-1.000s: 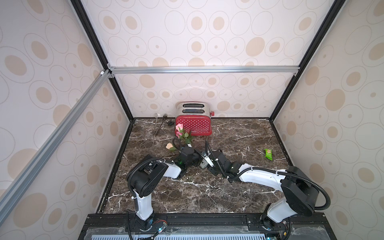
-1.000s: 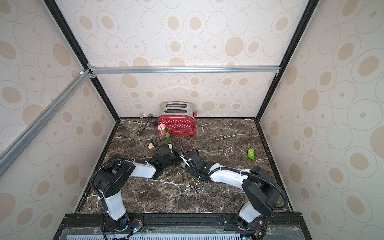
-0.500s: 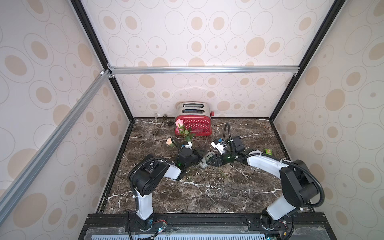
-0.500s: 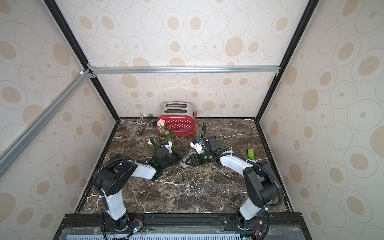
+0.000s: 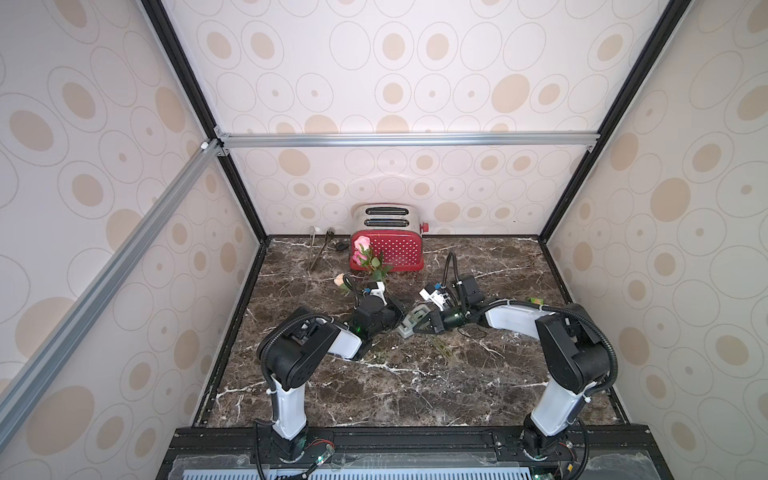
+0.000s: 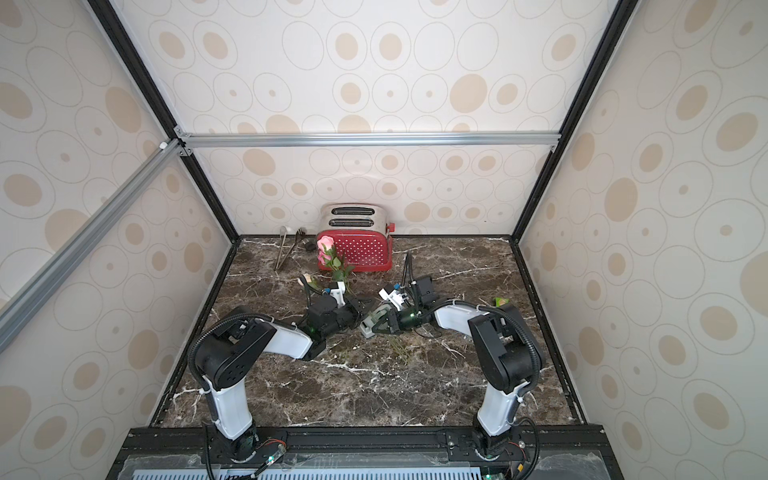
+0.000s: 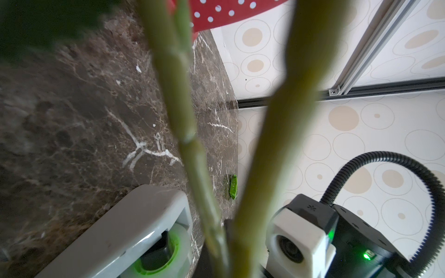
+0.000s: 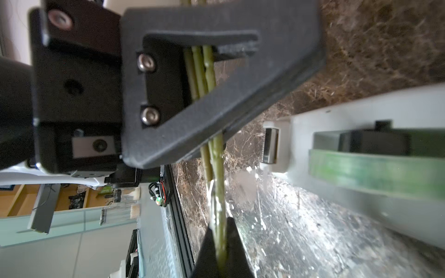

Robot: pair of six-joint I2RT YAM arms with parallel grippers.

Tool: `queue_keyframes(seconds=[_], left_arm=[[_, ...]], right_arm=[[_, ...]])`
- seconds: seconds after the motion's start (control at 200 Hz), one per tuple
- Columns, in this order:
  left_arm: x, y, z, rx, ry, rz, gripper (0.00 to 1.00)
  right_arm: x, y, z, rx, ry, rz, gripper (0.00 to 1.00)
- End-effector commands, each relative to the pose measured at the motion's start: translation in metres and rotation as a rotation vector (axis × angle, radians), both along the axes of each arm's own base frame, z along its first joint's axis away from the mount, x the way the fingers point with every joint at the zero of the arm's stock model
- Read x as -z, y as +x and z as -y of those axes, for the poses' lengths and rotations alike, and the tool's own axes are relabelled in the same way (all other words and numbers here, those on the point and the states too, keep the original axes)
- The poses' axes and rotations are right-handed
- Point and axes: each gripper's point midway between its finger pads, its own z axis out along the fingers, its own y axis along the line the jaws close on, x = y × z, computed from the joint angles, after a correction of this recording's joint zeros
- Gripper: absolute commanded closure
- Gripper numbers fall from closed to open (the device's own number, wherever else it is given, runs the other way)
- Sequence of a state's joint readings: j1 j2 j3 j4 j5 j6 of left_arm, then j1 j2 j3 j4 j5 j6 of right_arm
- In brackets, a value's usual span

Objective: Wrap bouquets with tape
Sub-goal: Wrap the tape around the bouquet.

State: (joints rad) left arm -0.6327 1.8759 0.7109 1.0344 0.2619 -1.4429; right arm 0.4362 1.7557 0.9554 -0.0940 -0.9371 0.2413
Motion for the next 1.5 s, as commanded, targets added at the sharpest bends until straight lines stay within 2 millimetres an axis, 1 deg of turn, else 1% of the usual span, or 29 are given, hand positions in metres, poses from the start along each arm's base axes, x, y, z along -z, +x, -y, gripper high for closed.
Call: queue_keyframes(seconds=[0.0, 0.035, 0.065, 0.185, 0.305, 0.335, 0.445, 0.49, 0.56, 0.705, 0.765, 0.821, 0.861, 0.901, 0.926, 0.951, 0.981, 1.021, 1.051, 1.096, 1.121, 1.201, 1.226, 1.336, 1.411, 1.491], left_arm=[[-0.016, 0.004, 0.001, 0.0, -0.042, 0.043, 0.93], [-0.015, 0.004, 0.001, -0.003, -0.046, 0.025, 0.77], [-0.013, 0.003, 0.0, -0.004, -0.047, 0.011, 0.67], [-0.005, 0.001, 0.0, -0.004, -0.026, -0.052, 0.54], [0.005, -0.001, -0.002, -0.011, 0.008, -0.12, 0.56], [0.008, -0.001, -0.002, -0.013, 0.016, -0.139, 0.58], [0.01, -0.003, -0.003, -0.015, 0.018, -0.179, 0.6], [0.009, -0.003, -0.004, -0.02, 0.011, -0.186, 0.62], [0.009, -0.002, -0.005, -0.024, 0.01, -0.199, 0.63], [0.01, -0.002, -0.003, -0.019, -0.008, -0.226, 0.66], [0.011, -0.003, -0.002, -0.016, -0.021, -0.233, 0.7], [0.011, -0.002, -0.001, -0.014, -0.024, -0.233, 0.8], [0.011, -0.002, -0.002, -0.015, -0.023, -0.231, 0.9], [0.012, -0.002, -0.002, -0.016, -0.018, -0.23, 0.96], [0.013, -0.002, -0.003, -0.017, -0.015, -0.233, 1.0], [0.013, -0.002, -0.003, -0.018, -0.015, -0.231, 1.0], [0.013, -0.002, -0.003, -0.018, -0.013, -0.225, 1.0], [0.013, -0.001, -0.003, -0.018, -0.012, -0.218, 1.0], [0.013, -0.001, -0.003, -0.016, -0.01, -0.214, 1.0], [0.012, 0.0, -0.003, -0.015, -0.011, -0.197, 1.0], [0.012, 0.0, -0.003, -0.011, -0.012, -0.187, 1.0], [0.007, 0.002, -0.002, -0.001, -0.021, -0.146, 1.0], [0.005, 0.002, -0.001, 0.004, -0.023, -0.129, 1.0], [-0.002, 0.006, 0.001, 0.02, -0.024, -0.075, 1.0], [-0.006, 0.007, 0.001, 0.03, -0.021, -0.04, 1.0], [-0.011, 0.008, 0.001, 0.036, -0.035, -0.006, 1.0]], right_arm=[[0.014, 0.0, 0.013, 0.013, -0.213, 0.12, 1.0], [0.016, 0.002, 0.016, 0.021, -0.267, 0.179, 1.0], [0.018, 0.004, 0.019, 0.033, -0.321, 0.233, 1.0], [0.012, 0.013, 0.025, 0.056, -0.516, 0.484, 1.0], [-0.003, 0.026, 0.033, 0.108, -0.677, 0.701, 1.0], [-0.008, 0.028, 0.033, 0.118, -0.709, 0.753, 1.0], [-0.018, 0.031, 0.029, 0.114, -0.81, 0.91, 1.0], [-0.02, 0.03, 0.025, 0.103, -0.842, 0.968, 1.0], [-0.022, 0.029, 0.019, 0.093, -0.866, 1.052, 1.0], [-0.02, 0.025, 0.012, 0.077, -0.9, 1.151, 1.0], [-0.018, 0.024, 0.01, 0.073, -0.906, 1.175, 1.0], [-0.018, 0.024, 0.01, 0.087, -0.905, 1.181, 1.0], [-0.018, 0.024, 0.01, 0.091, -0.899, 1.175, 1.0], [-0.019, 0.022, 0.008, 0.088, -0.884, 1.165, 1.0], [-0.019, 0.021, 0.006, 0.087, -0.869, 1.151, 0.99], [-0.018, 0.019, 0.004, 0.081, -0.853, 1.133, 0.96], [-0.018, 0.016, 0.001, 0.071, -0.831, 1.112, 0.89], [-0.017, 0.012, -0.001, 0.061, -0.8, 1.067, 0.73], [-0.017, 0.009, -0.003, 0.057, -0.769, 1.02, 0.64], [-0.017, 0.002, -0.006, 0.032, -0.693, 0.923, 0.55], [-0.018, -0.002, -0.008, 0.025, -0.64, 0.862, 0.52], [-0.024, -0.012, -0.01, 0.01, -0.465, 0.637, 0.47], [-0.027, -0.015, -0.012, 0.001, -0.397, 0.563, 0.46], [-0.035, -0.022, -0.012, -0.023, -0.193, 0.284, 0.44], [-0.033, -0.022, -0.009, -0.012, -0.092, 0.114, 0.43], [-0.029, -0.022, -0.008, -0.013, 0.008, -0.002, 0.44]])
